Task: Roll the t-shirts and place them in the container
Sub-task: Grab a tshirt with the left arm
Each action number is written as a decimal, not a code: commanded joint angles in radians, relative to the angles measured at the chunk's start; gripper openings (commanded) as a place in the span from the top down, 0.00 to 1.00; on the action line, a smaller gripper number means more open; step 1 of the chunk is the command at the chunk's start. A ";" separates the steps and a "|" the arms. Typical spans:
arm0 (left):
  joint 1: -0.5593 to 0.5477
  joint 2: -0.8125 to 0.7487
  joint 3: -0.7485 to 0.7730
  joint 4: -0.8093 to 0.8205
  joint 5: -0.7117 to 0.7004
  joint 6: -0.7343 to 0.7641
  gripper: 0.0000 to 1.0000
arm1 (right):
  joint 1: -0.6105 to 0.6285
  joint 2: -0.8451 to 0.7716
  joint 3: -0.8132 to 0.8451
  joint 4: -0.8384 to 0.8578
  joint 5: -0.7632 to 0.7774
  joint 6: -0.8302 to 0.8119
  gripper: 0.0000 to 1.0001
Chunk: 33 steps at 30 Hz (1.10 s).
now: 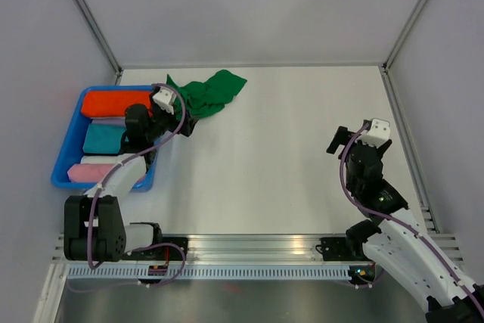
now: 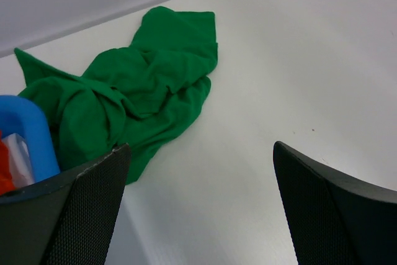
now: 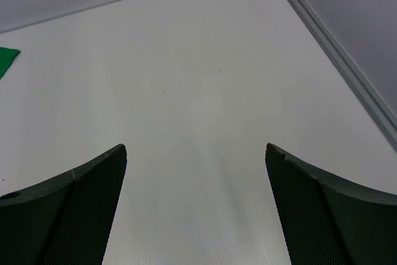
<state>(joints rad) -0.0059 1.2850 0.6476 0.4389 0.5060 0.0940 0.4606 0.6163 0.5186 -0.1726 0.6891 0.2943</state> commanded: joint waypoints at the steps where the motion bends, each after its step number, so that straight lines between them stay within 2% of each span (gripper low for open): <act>1: -0.065 -0.047 0.073 -0.314 0.025 0.100 0.00 | 0.001 -0.004 0.070 -0.010 -0.016 -0.029 0.02; 8: -0.124 -0.056 0.262 -0.681 -0.092 0.210 0.01 | 0.000 0.046 0.139 0.030 -0.103 -0.076 0.02; 12: -0.230 -0.023 0.363 -0.738 -0.237 0.304 0.01 | 0.000 0.126 0.254 0.003 -0.164 -0.092 0.02; 15: -0.313 0.080 0.460 -0.772 -0.336 0.352 0.00 | 0.000 0.175 0.300 -0.011 -0.209 -0.086 0.02; 17: -0.344 0.210 0.547 -0.779 -0.398 0.339 0.00 | 0.000 0.194 0.310 -0.008 -0.247 -0.075 0.02; 25: -0.355 0.666 0.828 -0.790 -0.598 0.311 0.00 | 0.001 0.272 0.325 -0.008 -0.407 -0.037 0.07; 33: -0.352 0.827 0.935 -0.848 -0.627 0.326 0.00 | 0.000 0.301 0.321 -0.033 -0.456 -0.015 0.09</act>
<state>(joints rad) -0.3595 2.0995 1.5173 -0.3874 -0.0780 0.3855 0.4606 0.9283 0.8253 -0.2134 0.2634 0.2626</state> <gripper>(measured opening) 0.994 0.909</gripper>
